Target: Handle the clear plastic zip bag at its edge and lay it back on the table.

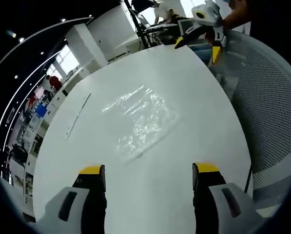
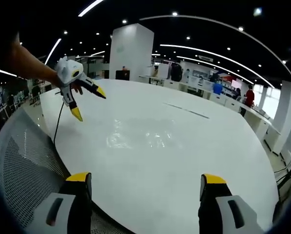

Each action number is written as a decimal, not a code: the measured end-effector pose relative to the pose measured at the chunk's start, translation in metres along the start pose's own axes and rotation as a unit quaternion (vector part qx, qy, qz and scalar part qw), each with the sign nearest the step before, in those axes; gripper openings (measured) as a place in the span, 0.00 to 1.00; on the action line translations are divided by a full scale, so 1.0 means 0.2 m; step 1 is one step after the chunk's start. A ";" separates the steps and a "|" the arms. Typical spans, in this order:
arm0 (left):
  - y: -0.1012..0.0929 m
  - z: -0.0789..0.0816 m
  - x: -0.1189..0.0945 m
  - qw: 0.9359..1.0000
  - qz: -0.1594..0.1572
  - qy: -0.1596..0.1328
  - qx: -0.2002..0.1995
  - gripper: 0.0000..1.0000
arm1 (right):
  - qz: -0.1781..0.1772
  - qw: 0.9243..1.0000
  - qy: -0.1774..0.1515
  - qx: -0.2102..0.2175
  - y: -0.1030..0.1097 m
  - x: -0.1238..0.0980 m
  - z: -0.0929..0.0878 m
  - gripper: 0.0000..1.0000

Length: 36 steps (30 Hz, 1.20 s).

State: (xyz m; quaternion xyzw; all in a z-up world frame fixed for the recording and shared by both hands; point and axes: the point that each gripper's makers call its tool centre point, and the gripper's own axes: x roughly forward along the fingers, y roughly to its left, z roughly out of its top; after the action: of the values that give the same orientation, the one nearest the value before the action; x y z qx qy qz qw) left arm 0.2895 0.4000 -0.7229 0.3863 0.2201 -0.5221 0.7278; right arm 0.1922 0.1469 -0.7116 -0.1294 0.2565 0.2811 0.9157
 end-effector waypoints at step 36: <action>0.12 0.00 0.11 1.000 -0.016 0.010 0.018 0.57 | 0.007 0.999 0.026 -0.019 0.02 0.01 -0.03 0.90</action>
State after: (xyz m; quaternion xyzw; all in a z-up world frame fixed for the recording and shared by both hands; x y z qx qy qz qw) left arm 0.3187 0.3909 -0.7301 0.4011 0.2242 -0.5335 0.7101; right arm 0.1882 0.1484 -0.7176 -0.1522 0.2761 0.2885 0.9041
